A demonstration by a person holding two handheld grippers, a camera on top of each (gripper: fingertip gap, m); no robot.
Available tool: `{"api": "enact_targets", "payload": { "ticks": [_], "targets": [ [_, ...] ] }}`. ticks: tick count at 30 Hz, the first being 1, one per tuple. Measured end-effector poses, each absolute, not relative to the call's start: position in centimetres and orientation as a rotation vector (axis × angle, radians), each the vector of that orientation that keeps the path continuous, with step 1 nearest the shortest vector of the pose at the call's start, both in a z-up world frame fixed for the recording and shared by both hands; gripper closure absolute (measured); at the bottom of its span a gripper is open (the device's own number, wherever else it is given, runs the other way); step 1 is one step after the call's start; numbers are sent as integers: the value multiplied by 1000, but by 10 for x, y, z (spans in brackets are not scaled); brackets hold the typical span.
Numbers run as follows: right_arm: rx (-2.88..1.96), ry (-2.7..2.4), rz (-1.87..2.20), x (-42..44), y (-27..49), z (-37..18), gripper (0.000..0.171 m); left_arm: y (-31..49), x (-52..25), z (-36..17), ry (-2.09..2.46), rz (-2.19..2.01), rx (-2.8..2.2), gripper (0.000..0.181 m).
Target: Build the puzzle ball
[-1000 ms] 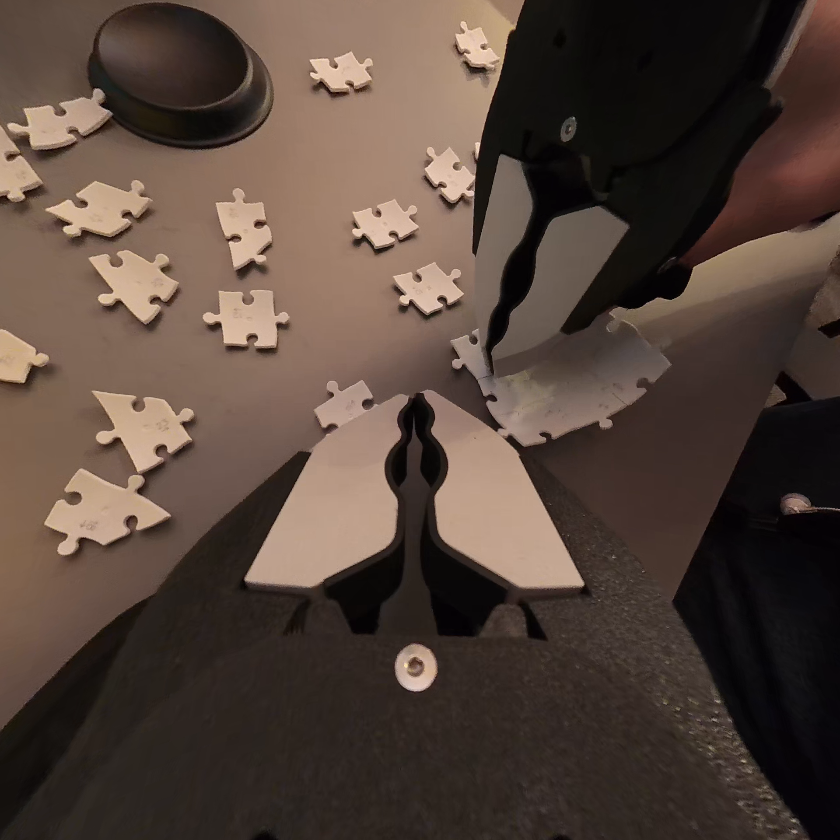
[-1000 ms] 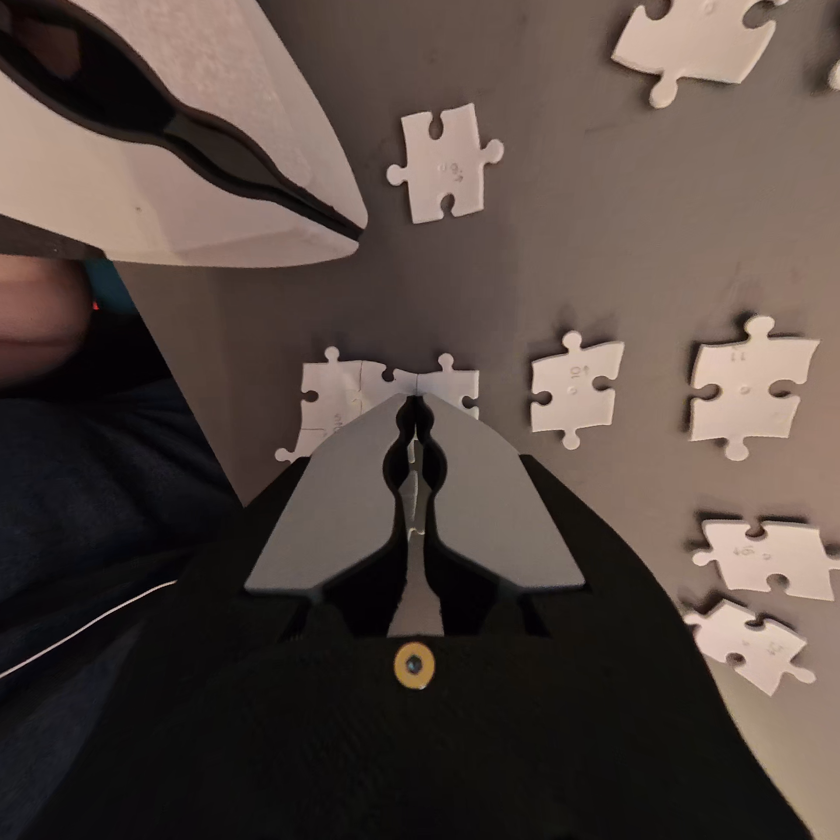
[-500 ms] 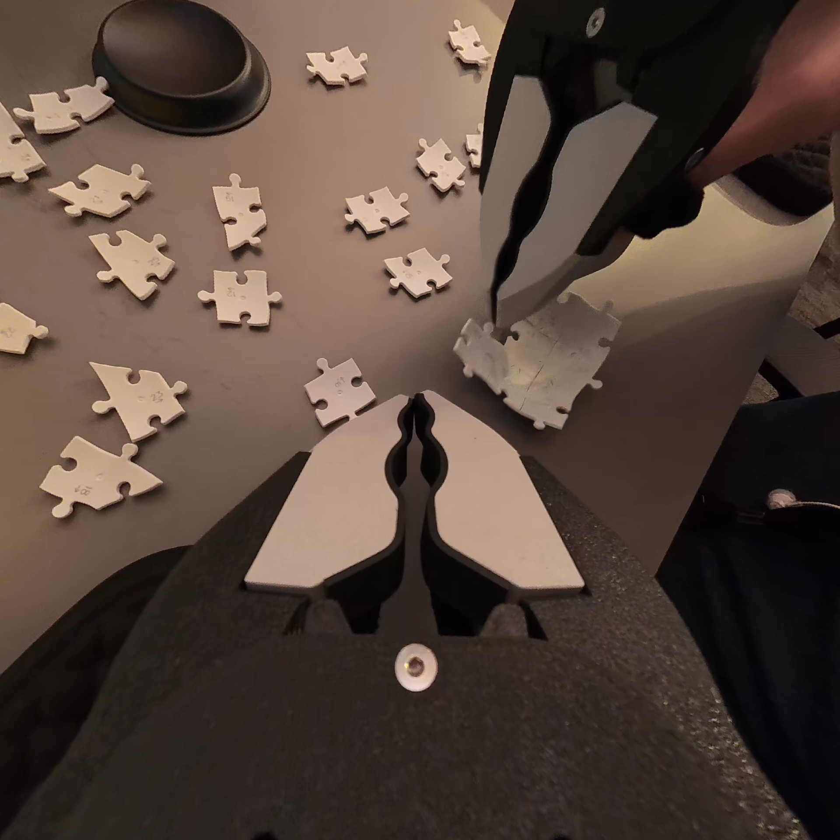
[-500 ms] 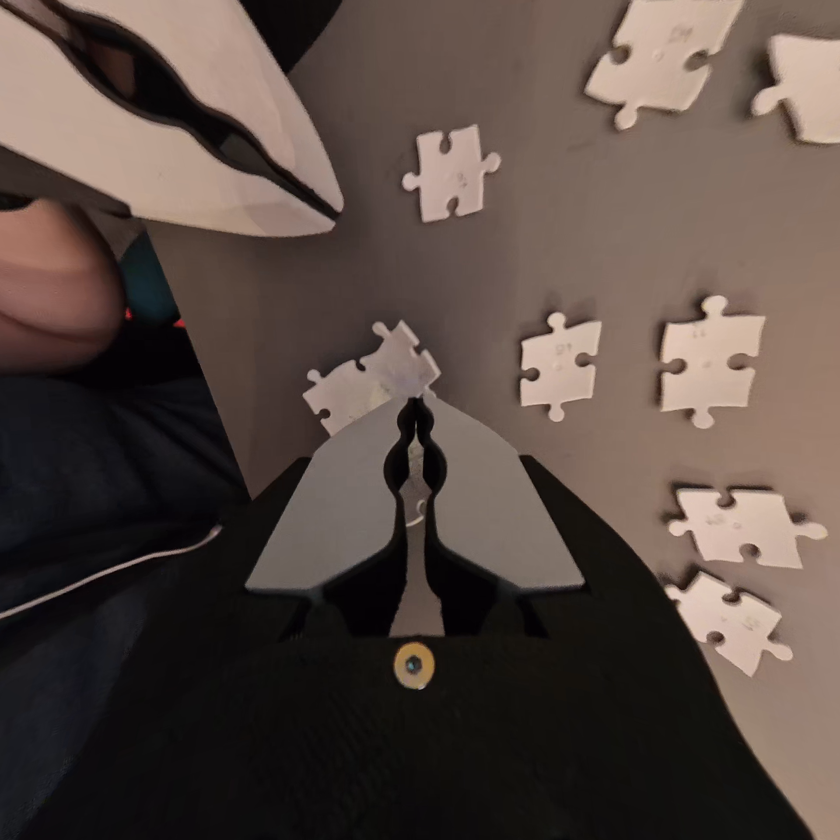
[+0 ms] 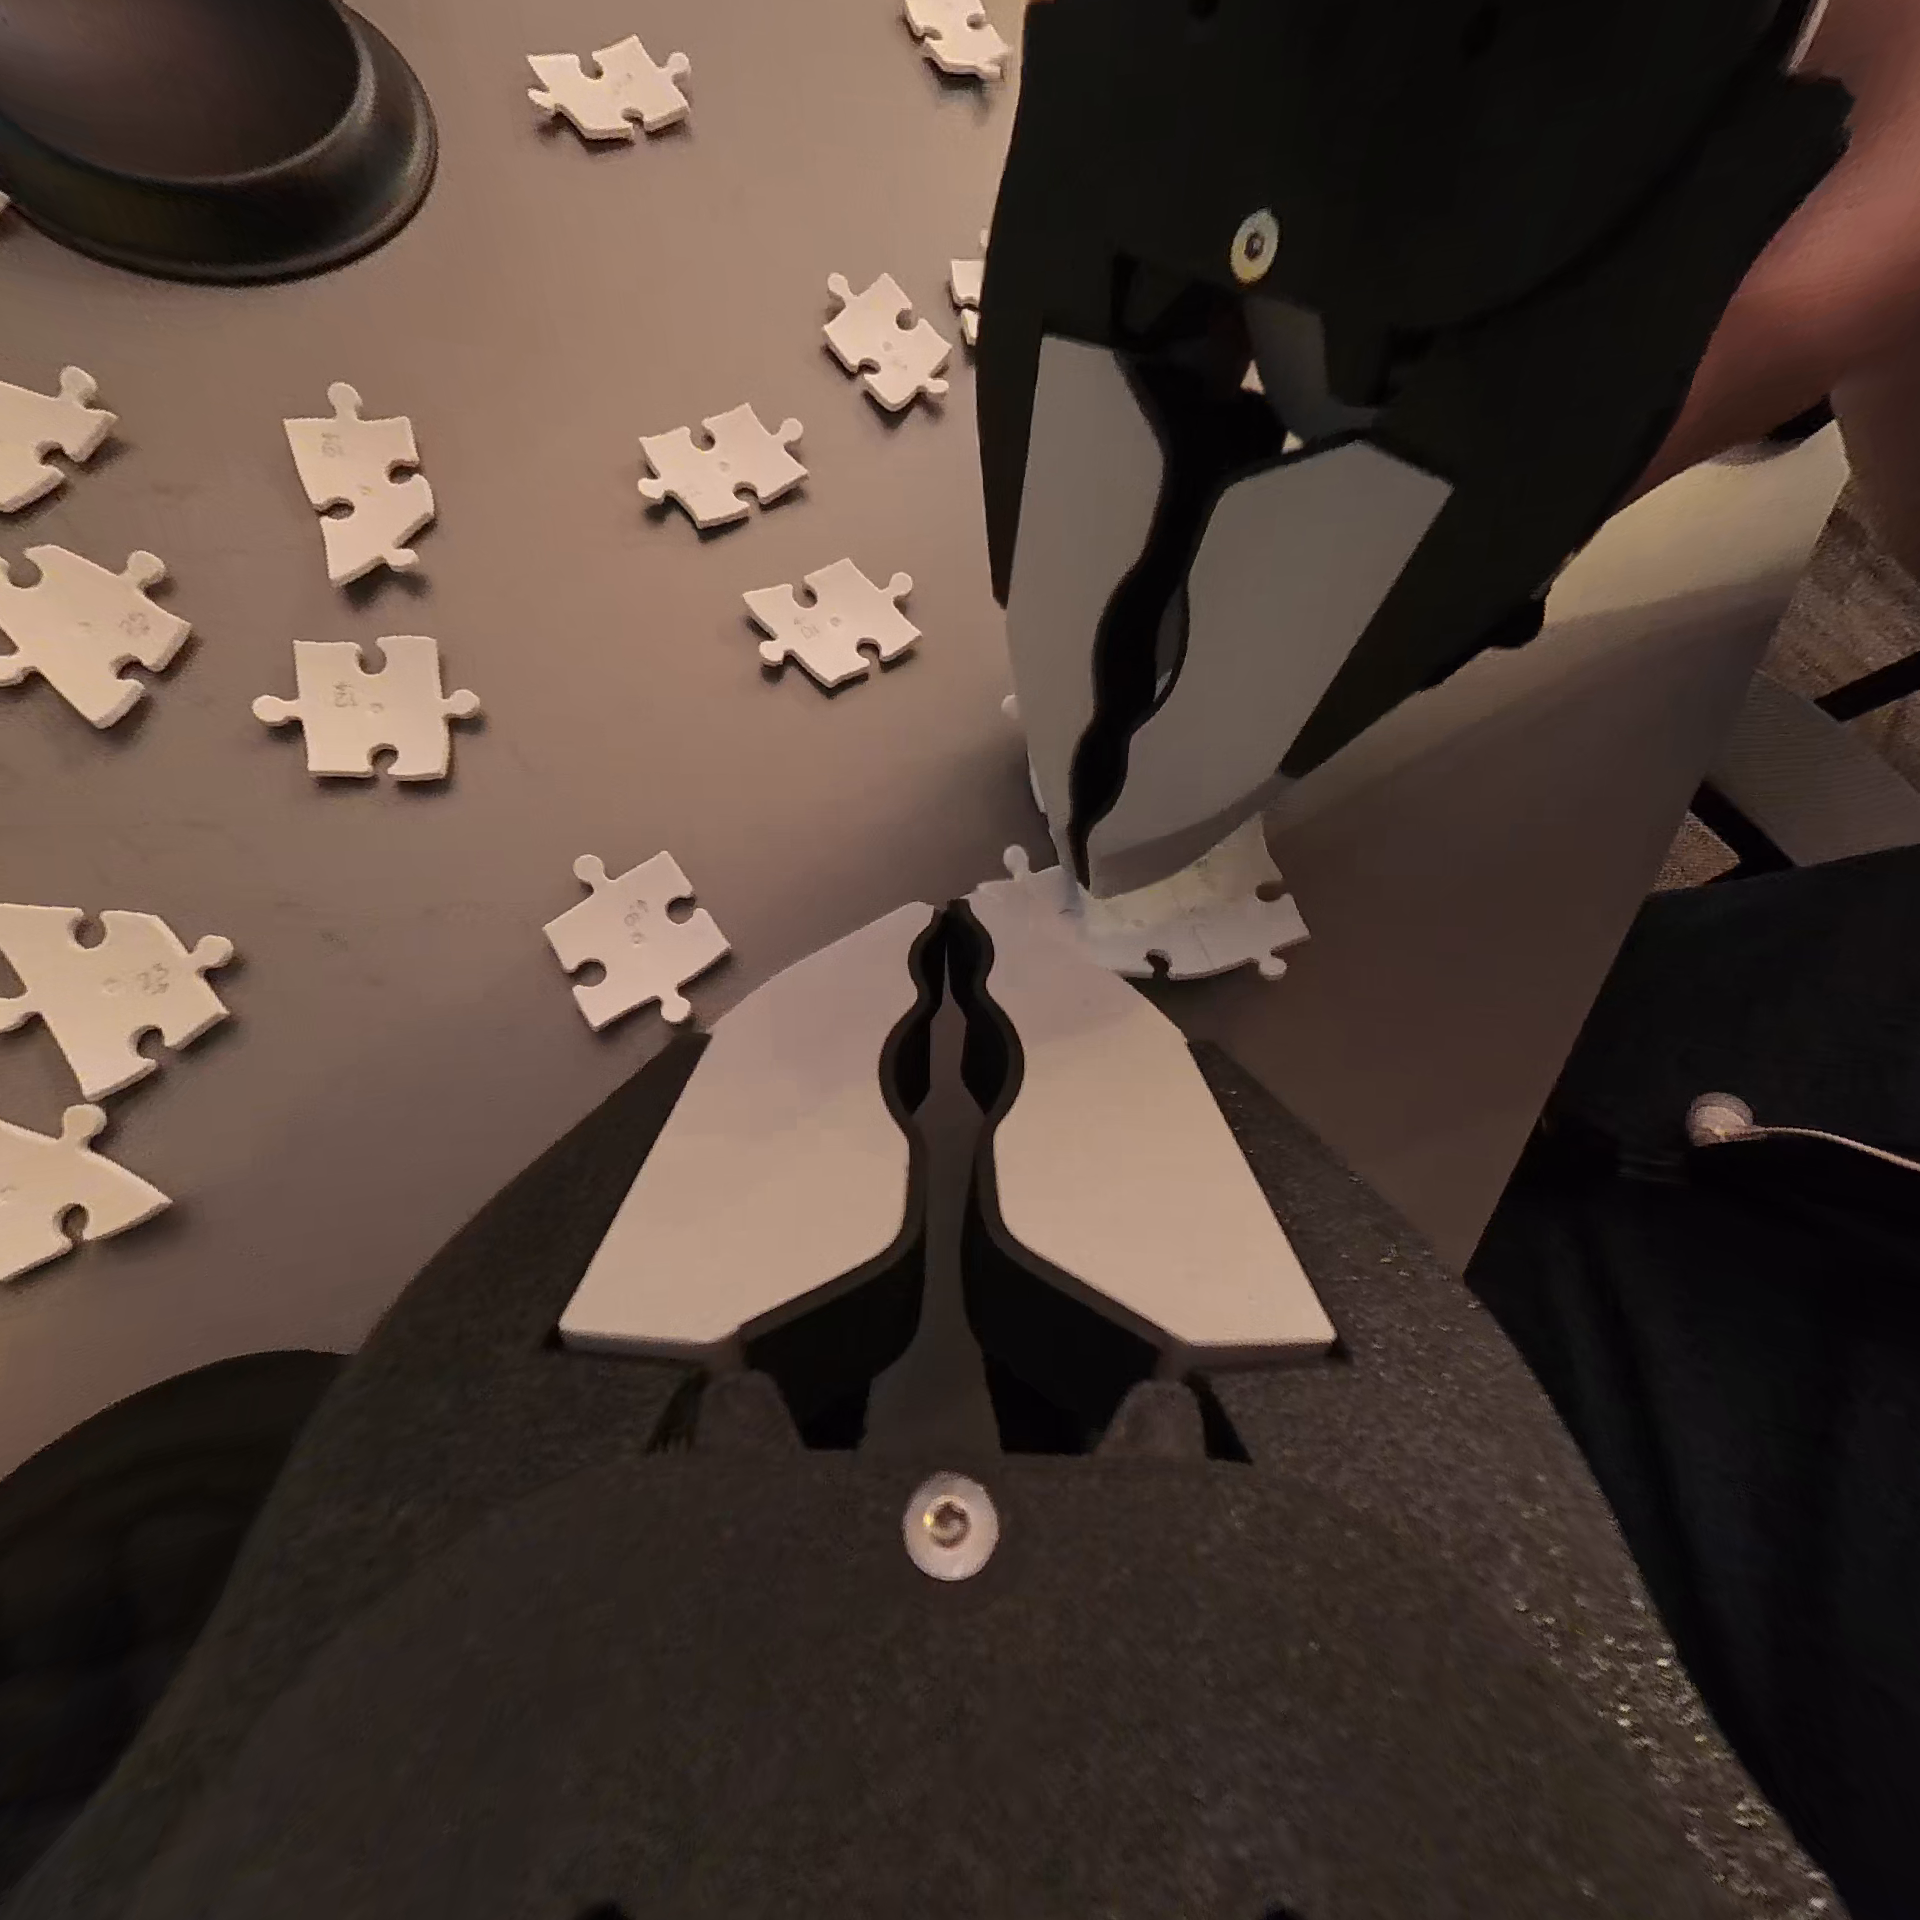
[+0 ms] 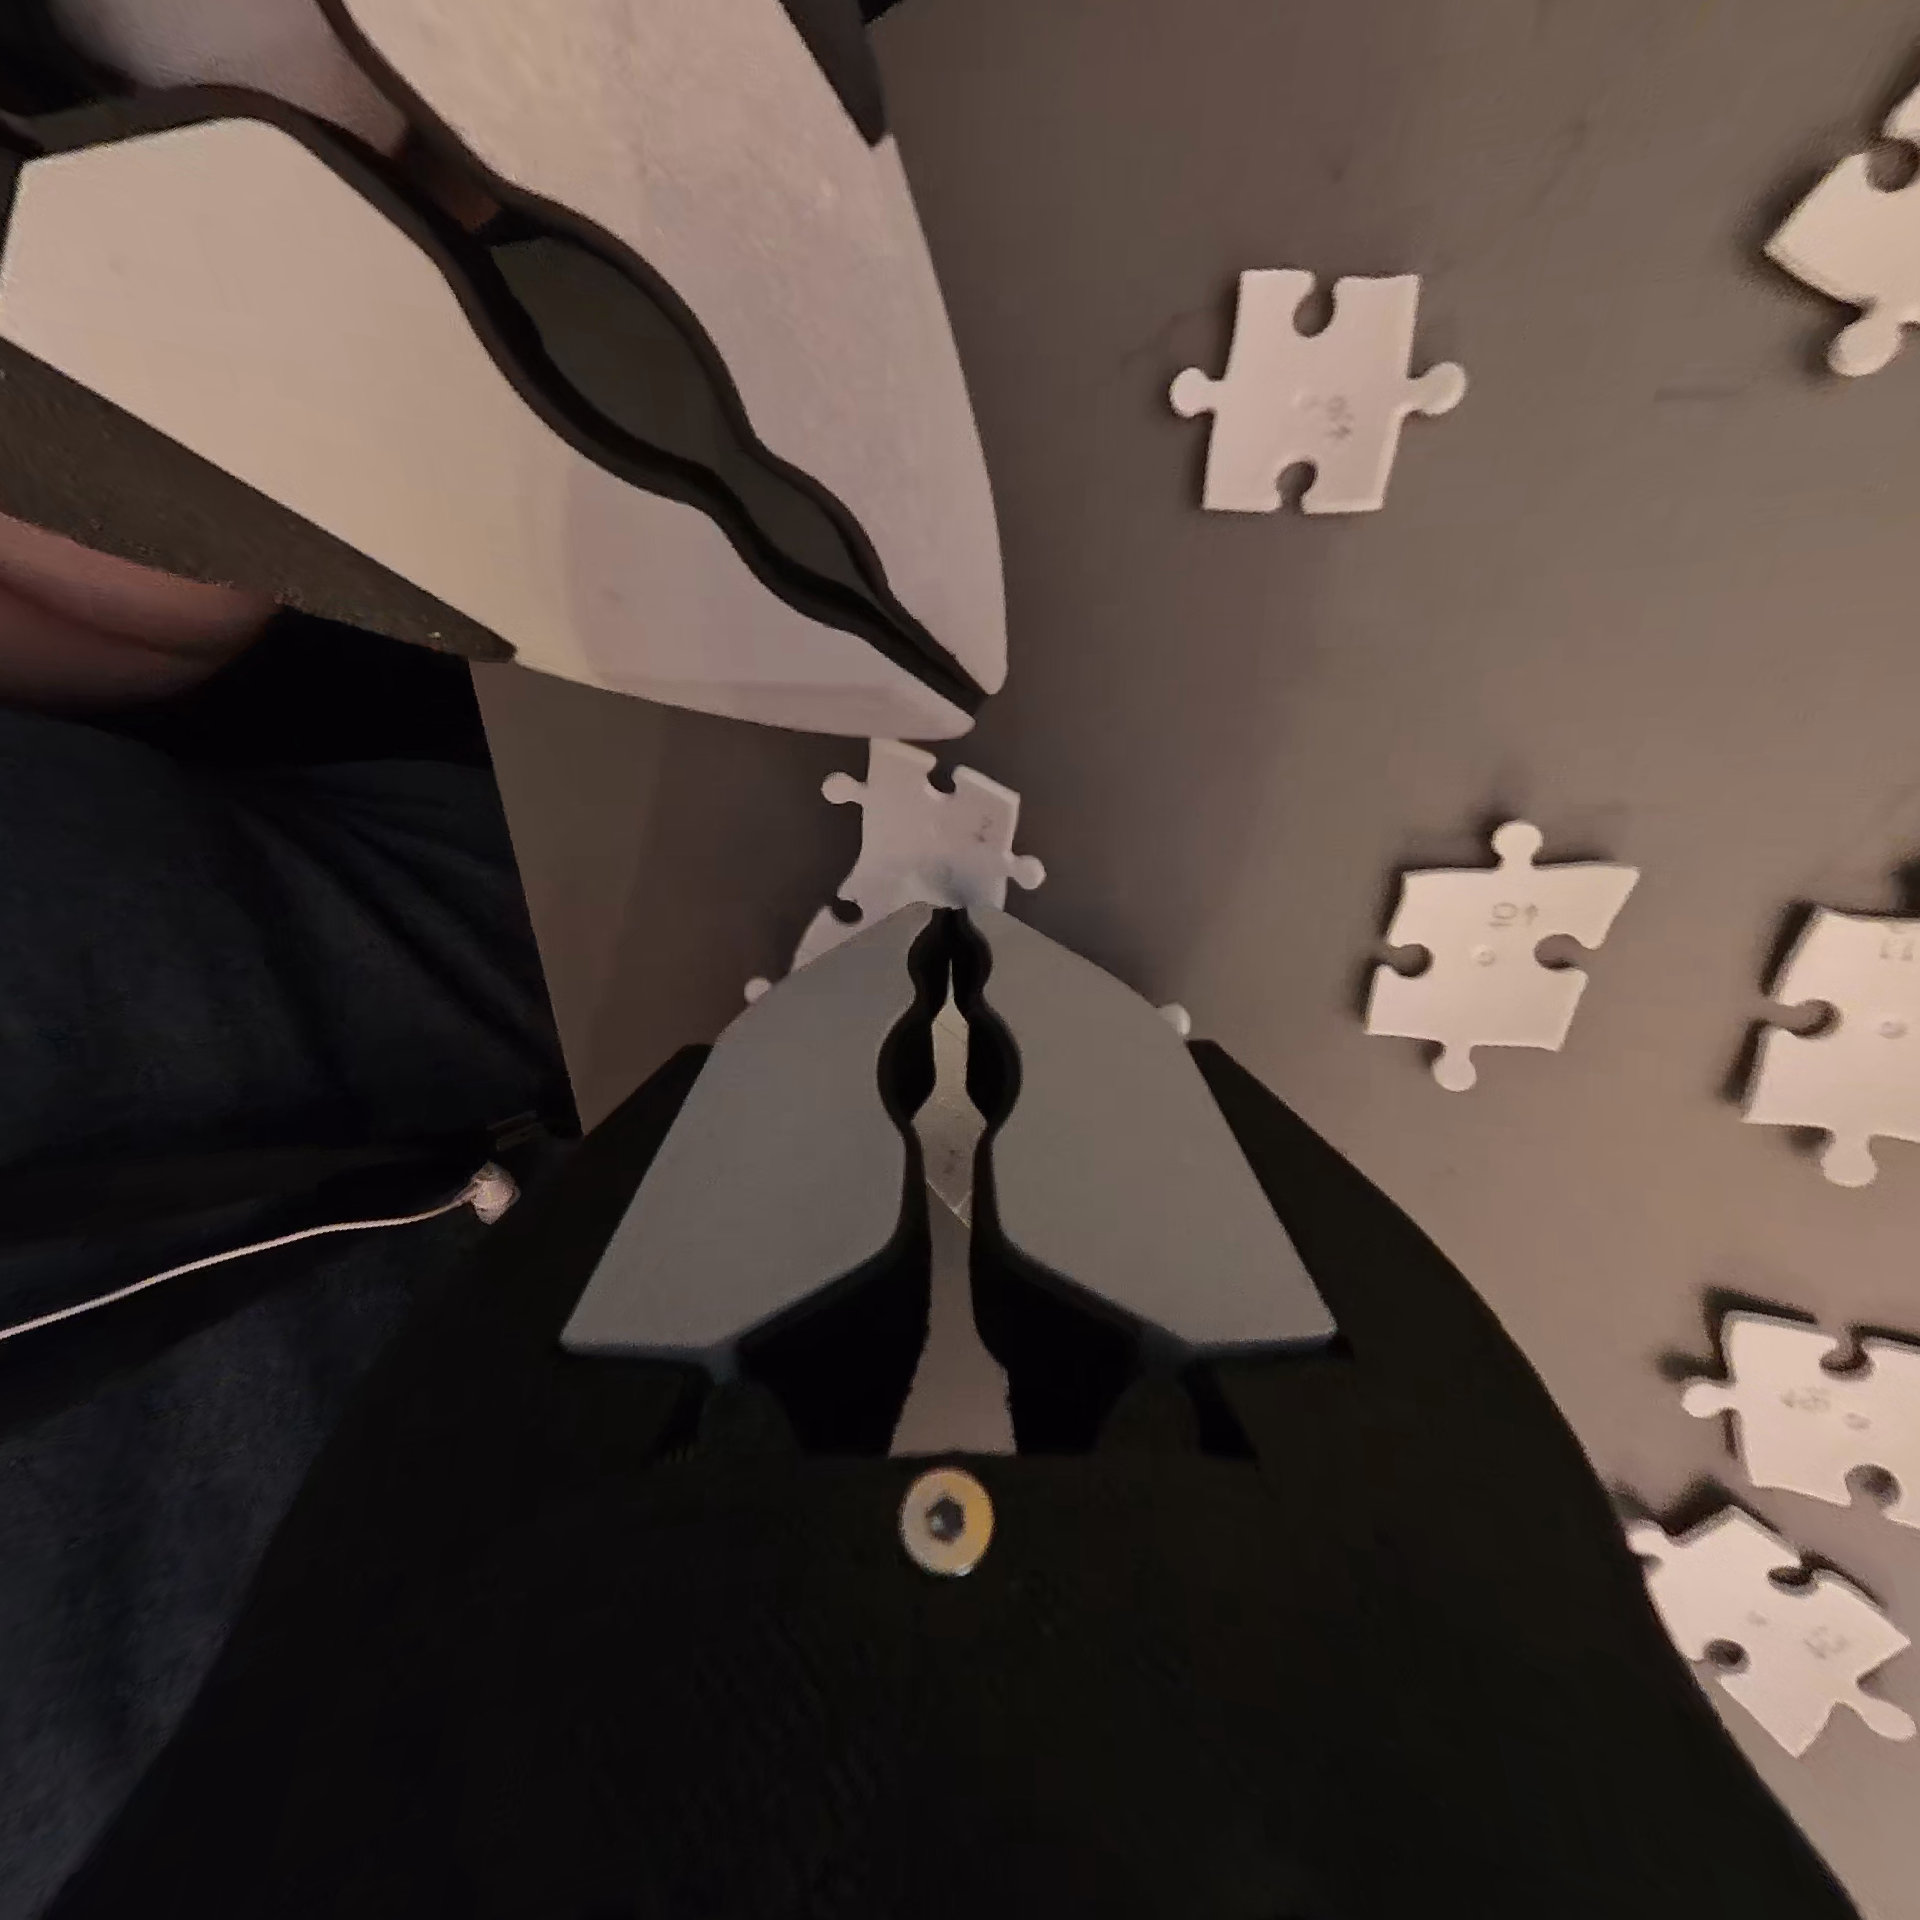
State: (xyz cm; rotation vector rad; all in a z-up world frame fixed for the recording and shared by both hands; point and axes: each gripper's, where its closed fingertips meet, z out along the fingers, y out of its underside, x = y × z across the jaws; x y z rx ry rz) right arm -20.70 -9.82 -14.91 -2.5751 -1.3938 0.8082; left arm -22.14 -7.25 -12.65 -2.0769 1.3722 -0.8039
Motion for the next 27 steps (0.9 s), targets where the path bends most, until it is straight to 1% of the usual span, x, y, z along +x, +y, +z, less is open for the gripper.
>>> {"api": "enact_targets", "payload": {
  "ticks": [11,27],
  "targets": [
    [-2591,-1463,732,-215,-104,-156,170,-71,-230,-121,1333,-790,-2079,181],
    [-2759,-1429,617,-215,-104,-158,170,-73,-244,-115,1282,-807,-2059,181]
  ]
}}
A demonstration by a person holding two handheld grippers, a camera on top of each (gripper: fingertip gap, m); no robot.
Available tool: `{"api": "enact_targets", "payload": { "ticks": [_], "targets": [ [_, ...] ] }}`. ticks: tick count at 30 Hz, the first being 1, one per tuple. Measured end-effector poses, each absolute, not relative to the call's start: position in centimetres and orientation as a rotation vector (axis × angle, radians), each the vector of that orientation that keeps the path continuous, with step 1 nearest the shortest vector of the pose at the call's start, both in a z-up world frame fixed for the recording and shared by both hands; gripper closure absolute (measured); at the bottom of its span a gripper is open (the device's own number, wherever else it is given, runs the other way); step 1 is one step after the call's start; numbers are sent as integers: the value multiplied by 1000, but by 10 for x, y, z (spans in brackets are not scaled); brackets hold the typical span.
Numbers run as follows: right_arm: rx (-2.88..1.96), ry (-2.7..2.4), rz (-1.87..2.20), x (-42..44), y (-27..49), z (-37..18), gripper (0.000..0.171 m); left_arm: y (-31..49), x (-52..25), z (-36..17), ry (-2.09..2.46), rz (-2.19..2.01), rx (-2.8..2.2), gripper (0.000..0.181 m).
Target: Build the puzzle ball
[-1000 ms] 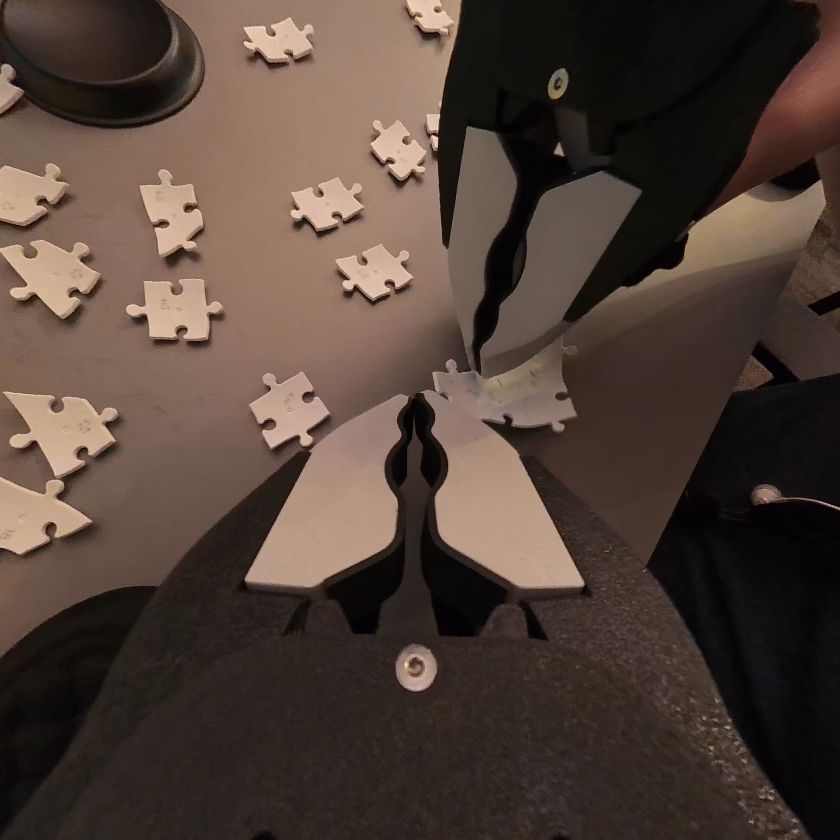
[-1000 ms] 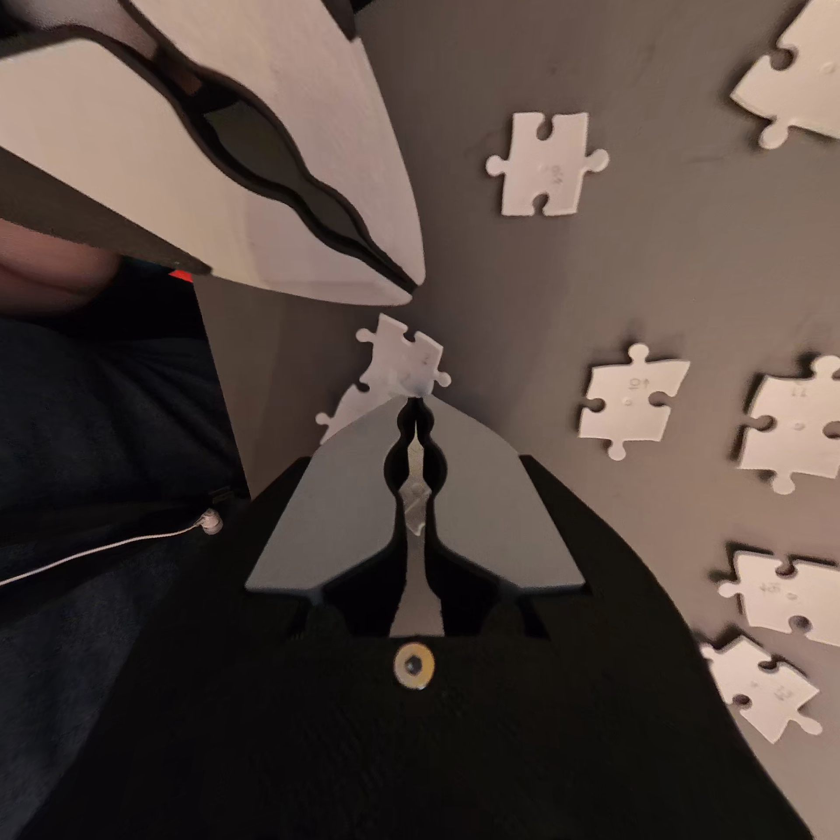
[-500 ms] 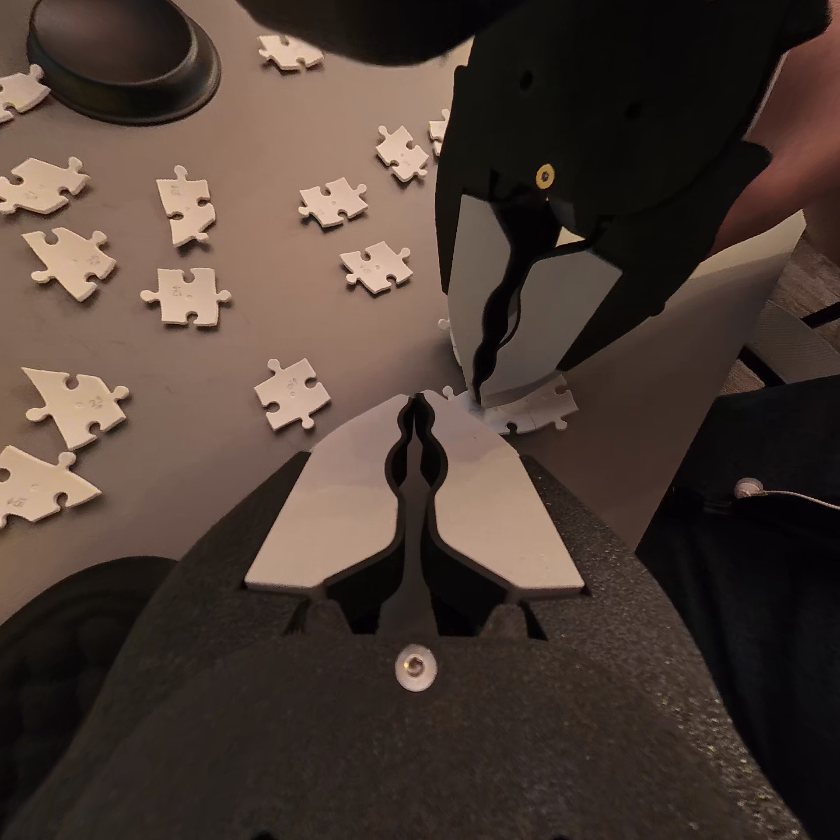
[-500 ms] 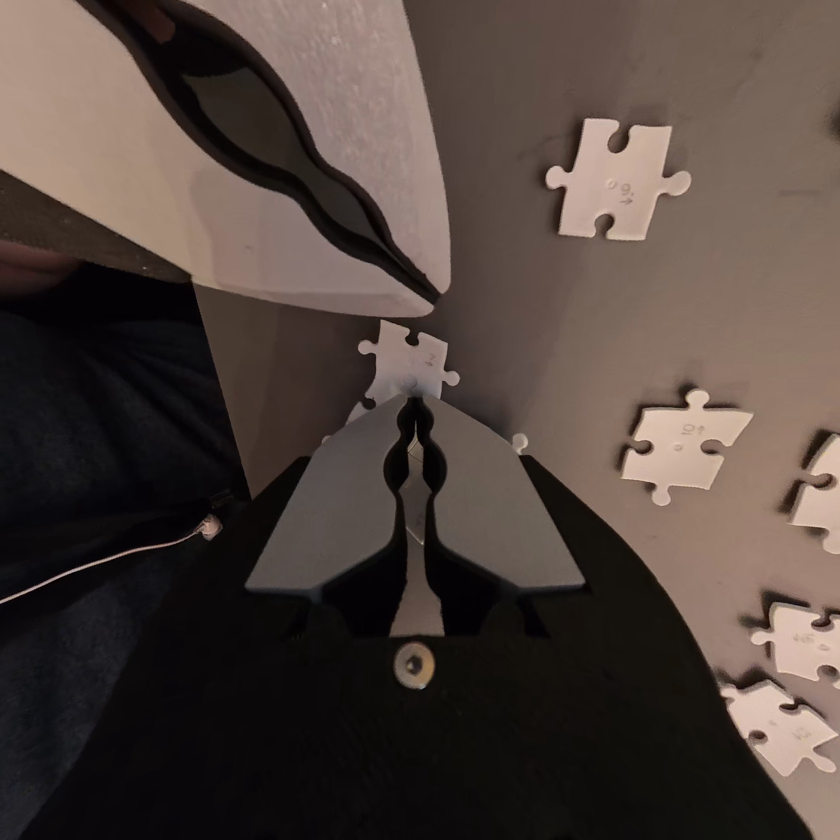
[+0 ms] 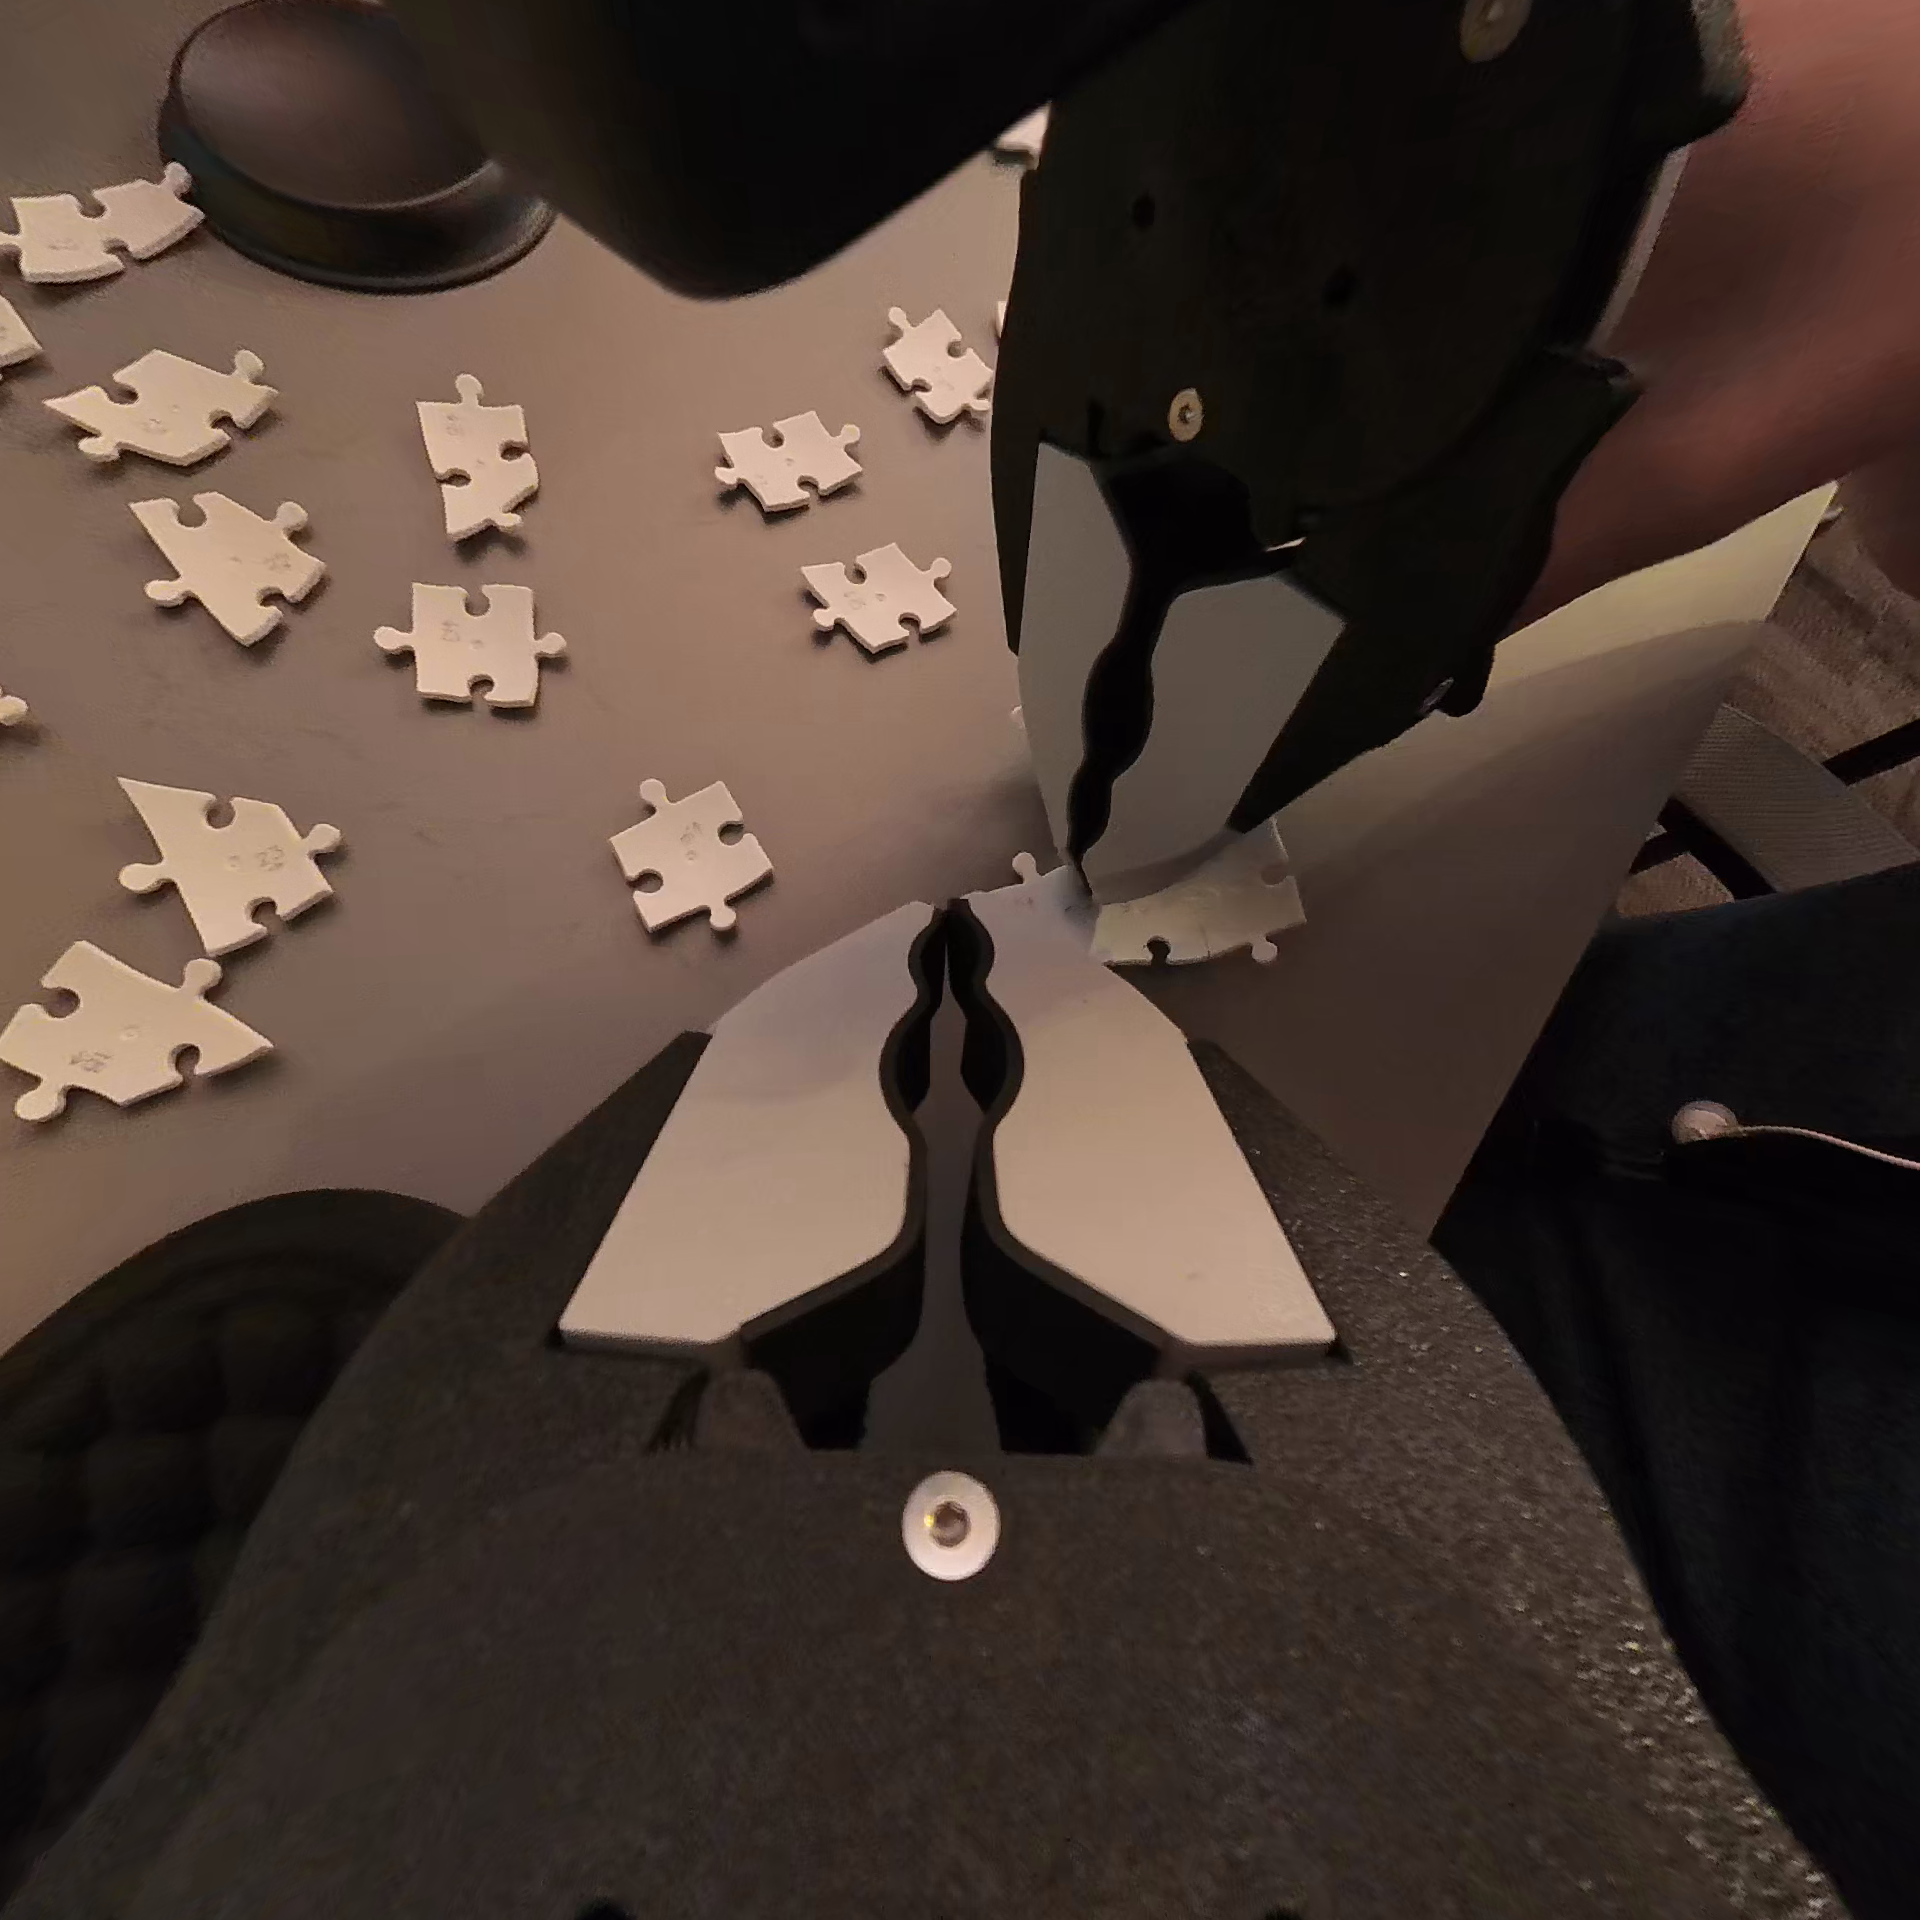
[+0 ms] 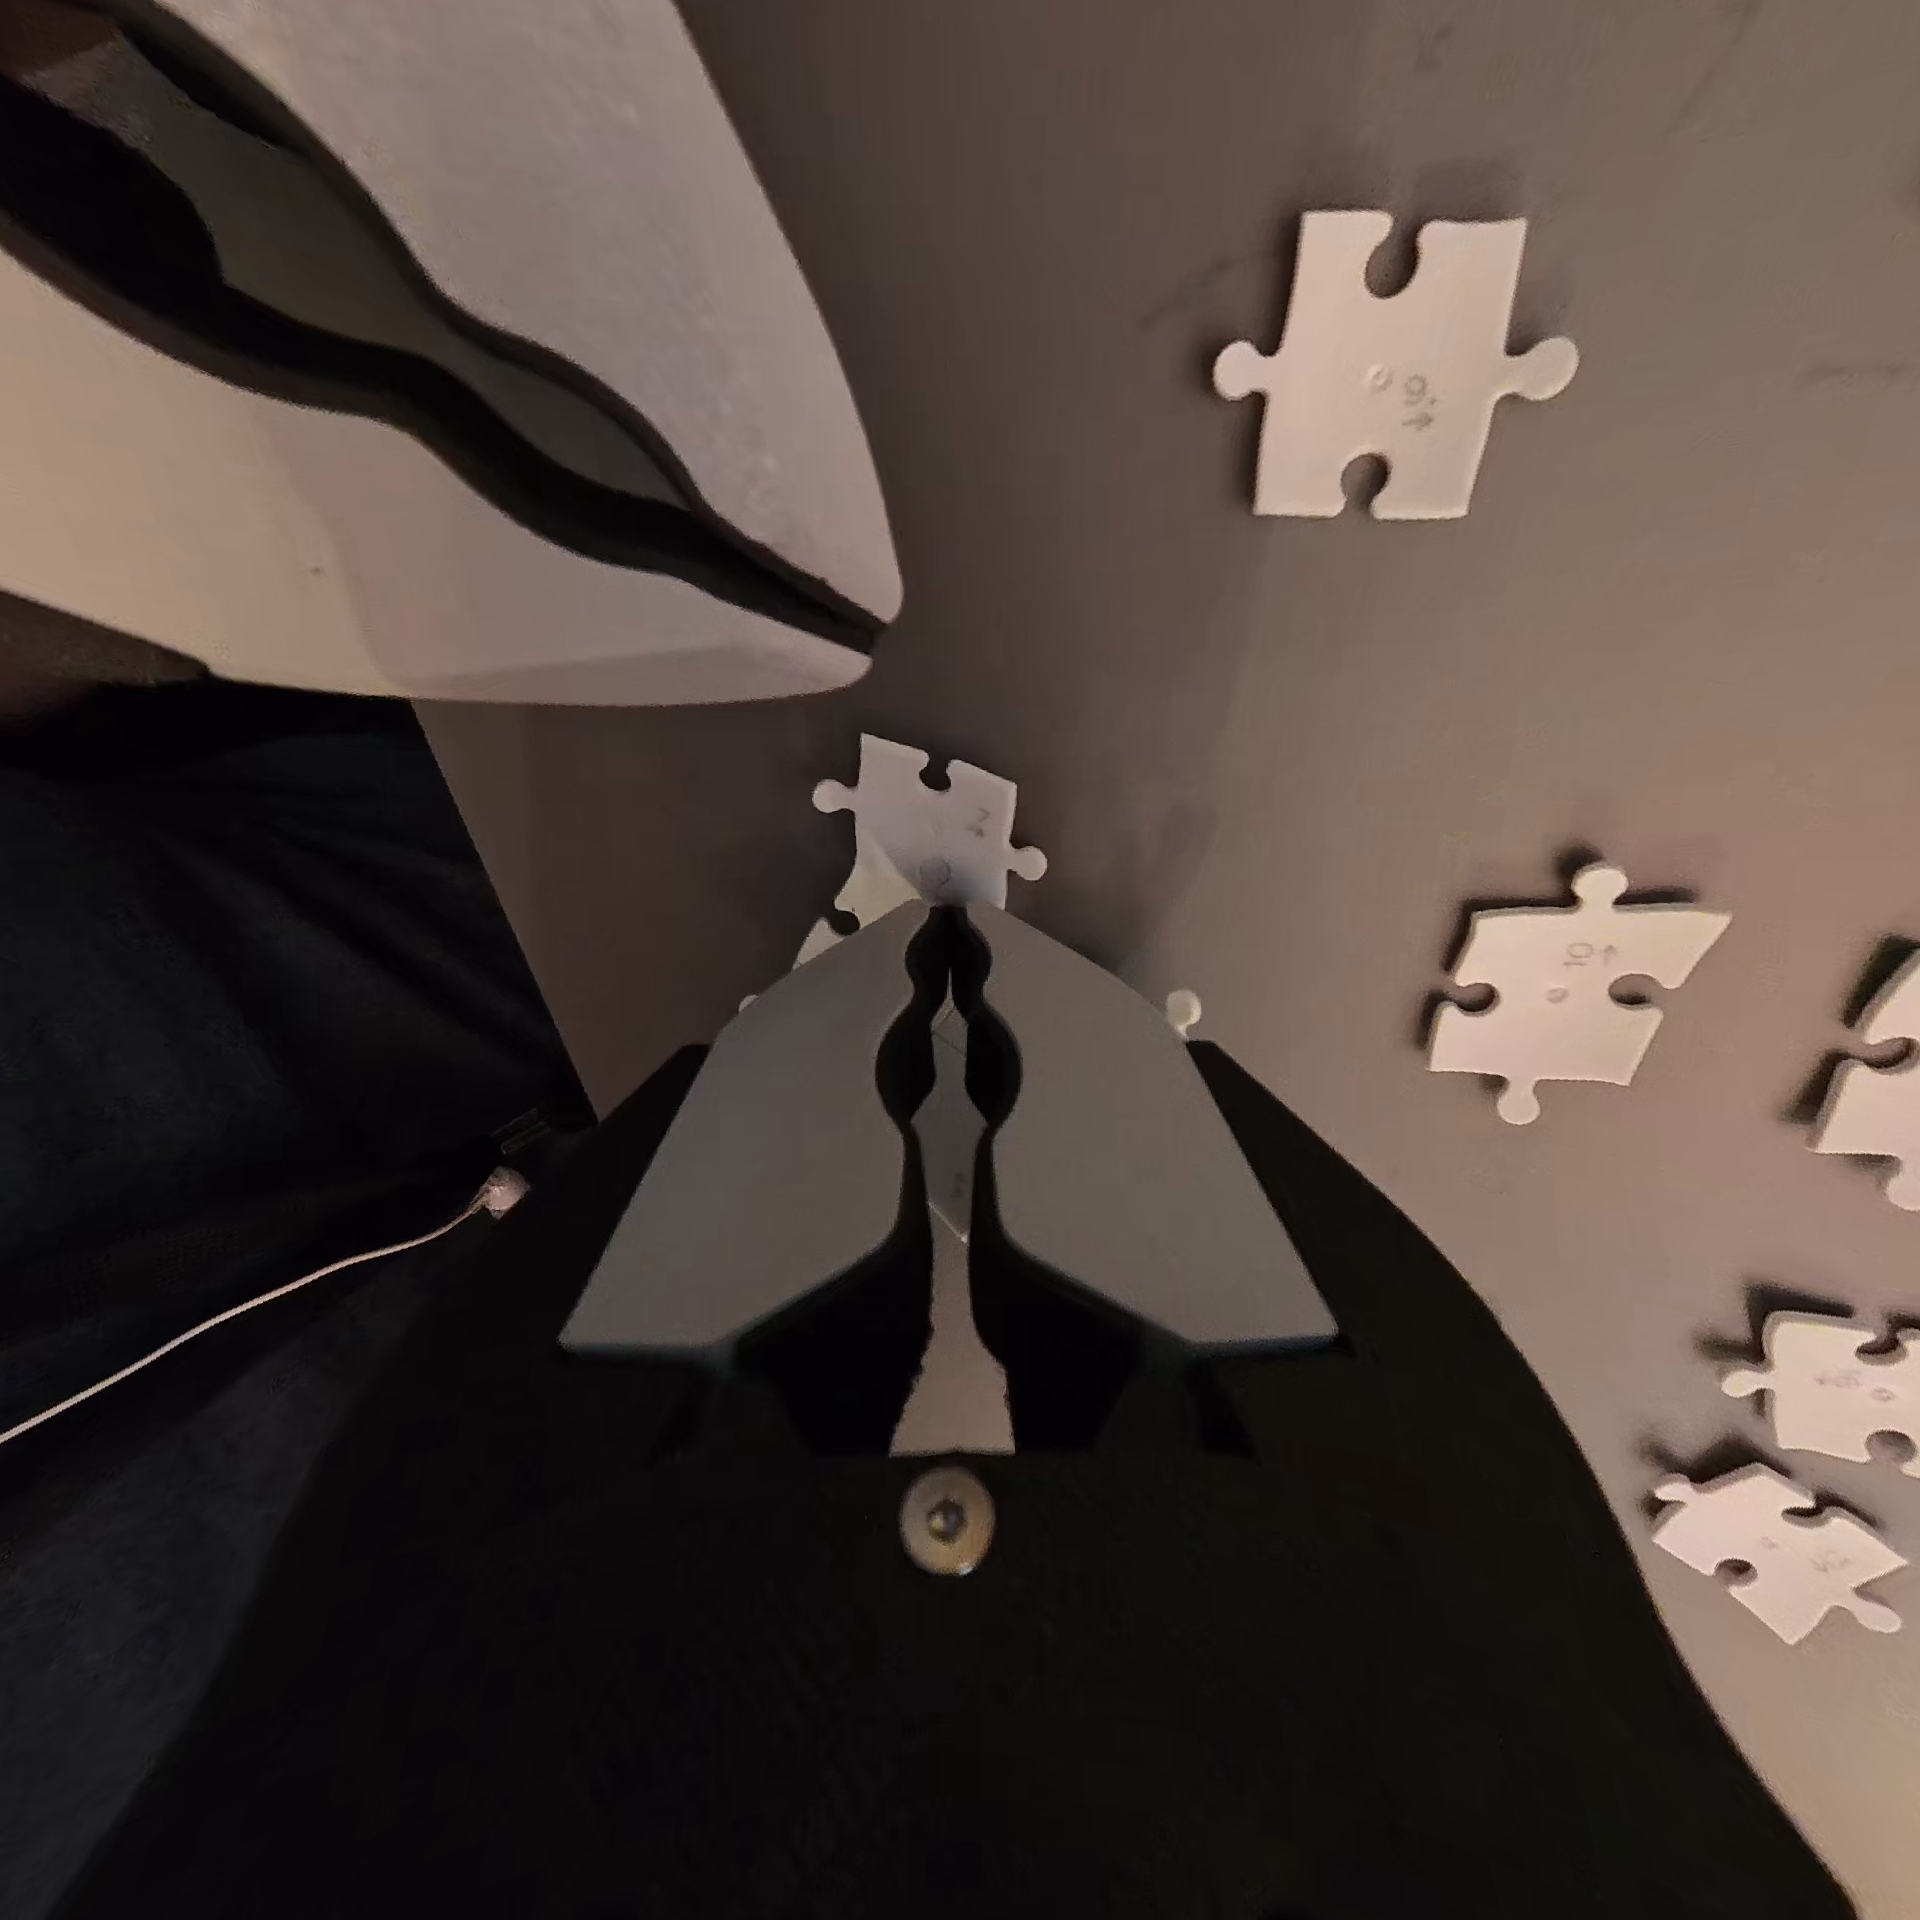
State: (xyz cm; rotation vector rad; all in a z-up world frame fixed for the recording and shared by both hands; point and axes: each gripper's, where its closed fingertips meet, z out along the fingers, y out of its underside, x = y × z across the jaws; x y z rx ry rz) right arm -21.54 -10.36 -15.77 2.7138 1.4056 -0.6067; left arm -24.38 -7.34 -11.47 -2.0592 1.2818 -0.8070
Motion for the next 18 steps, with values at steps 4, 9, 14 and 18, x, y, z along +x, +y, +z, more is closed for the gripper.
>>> {"api": "enact_targets", "payload": {
  "ticks": [4,9,14,18],
  "targets": [
    [2692,1394,-593,-216,-103,-157,170,-75,-247,-115,1268,-815,-2058,181],
    [2713,1373,-615,-217,-102,-156,170,-79,-253,-114,1268,-815,-2055,181],
    [2725,1360,-625,-216,-102,-152,170,-78,-258,-110,1250,-817,-2046,181],
    [2738,1353,-652,-215,-102,-145,170,-79,-261,-110,1249,-815,-2046,181]
  ]
}}
